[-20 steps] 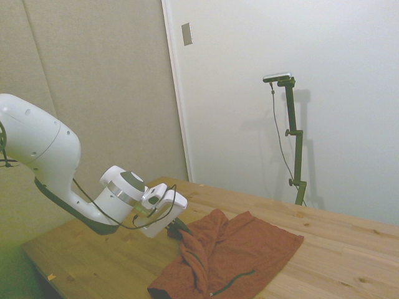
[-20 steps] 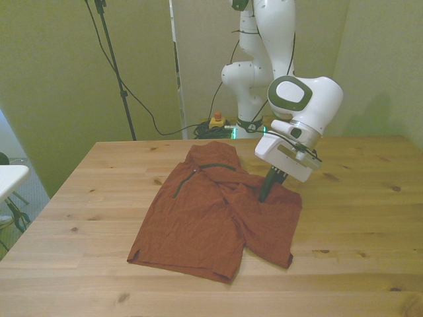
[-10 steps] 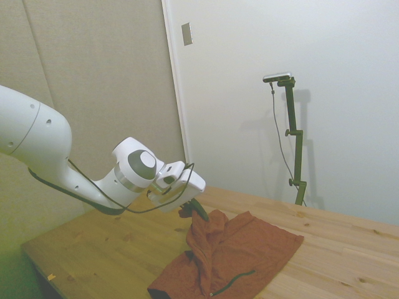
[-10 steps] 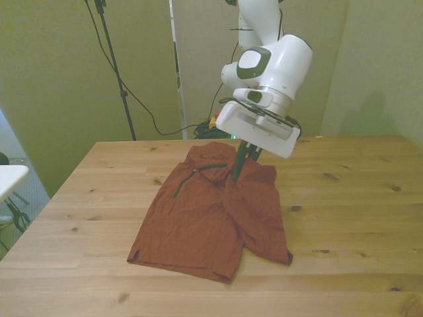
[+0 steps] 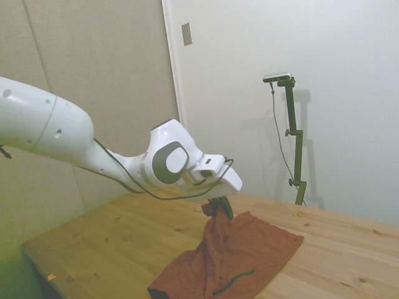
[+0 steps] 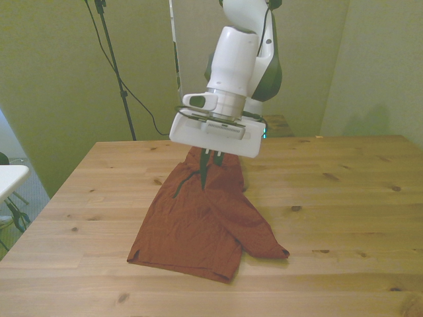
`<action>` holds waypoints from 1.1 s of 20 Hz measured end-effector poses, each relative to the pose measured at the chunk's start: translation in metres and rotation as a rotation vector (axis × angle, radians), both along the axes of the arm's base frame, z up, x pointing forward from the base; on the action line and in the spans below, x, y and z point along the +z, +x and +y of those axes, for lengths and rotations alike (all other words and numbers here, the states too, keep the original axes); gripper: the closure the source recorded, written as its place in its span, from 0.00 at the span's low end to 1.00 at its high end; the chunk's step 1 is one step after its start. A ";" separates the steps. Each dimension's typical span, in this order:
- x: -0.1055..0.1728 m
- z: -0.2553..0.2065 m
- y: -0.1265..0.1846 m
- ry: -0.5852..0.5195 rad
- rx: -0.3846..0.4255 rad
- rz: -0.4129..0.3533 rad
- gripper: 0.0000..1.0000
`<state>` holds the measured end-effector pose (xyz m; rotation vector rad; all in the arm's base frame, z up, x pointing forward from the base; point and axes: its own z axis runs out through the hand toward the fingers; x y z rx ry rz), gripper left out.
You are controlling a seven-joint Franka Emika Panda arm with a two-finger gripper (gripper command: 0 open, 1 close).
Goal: Fold the shorts
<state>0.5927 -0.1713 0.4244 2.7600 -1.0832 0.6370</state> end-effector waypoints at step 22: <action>0.041 -0.098 0.063 0.390 0.026 0.057 0.00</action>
